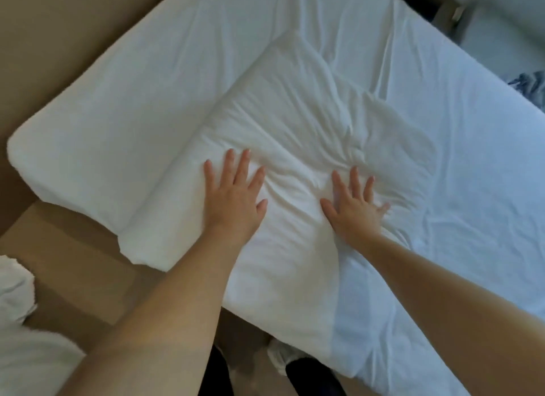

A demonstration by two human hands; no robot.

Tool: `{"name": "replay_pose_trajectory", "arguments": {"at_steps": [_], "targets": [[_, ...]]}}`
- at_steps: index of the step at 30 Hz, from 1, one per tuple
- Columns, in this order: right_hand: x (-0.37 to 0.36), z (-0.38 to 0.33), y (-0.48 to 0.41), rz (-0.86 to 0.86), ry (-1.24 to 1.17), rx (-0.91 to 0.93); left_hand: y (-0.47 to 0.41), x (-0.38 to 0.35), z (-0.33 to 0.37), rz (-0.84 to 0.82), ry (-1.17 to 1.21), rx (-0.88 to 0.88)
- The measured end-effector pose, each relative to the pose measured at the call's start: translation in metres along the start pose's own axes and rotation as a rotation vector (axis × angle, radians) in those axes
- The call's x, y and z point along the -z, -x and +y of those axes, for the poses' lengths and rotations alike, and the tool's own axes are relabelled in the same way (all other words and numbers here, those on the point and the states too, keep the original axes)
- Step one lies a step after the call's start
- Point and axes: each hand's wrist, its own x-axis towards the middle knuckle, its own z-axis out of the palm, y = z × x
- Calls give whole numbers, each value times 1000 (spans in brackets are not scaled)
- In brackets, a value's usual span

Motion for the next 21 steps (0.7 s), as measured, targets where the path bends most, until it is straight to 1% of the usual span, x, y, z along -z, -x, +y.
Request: {"name": "replay_pose_trajectory", "arguments": {"at_steps": [2,4,7,11,14,18,21], "targets": [[5,3,10,-35,-162,-248,-14,15,-15,-84,59,47],[8,10,14,-51,-320,-434,-30,27,-24,-152,152,78],[10,25,6,-44,-549,-605,-57,31,-24,-225,251,139],[4,59,-18,-132,-699,-826,-91,17,-16,-289,401,309],[-8,94,-30,-172,-820,-898,-110,-2,-9,-304,506,434],[-29,129,-43,-157,-1000,-888,-146,-27,-21,-349,565,599],[-49,140,-56,-166,-1122,-868,-171,-40,-40,-431,676,665]]}}
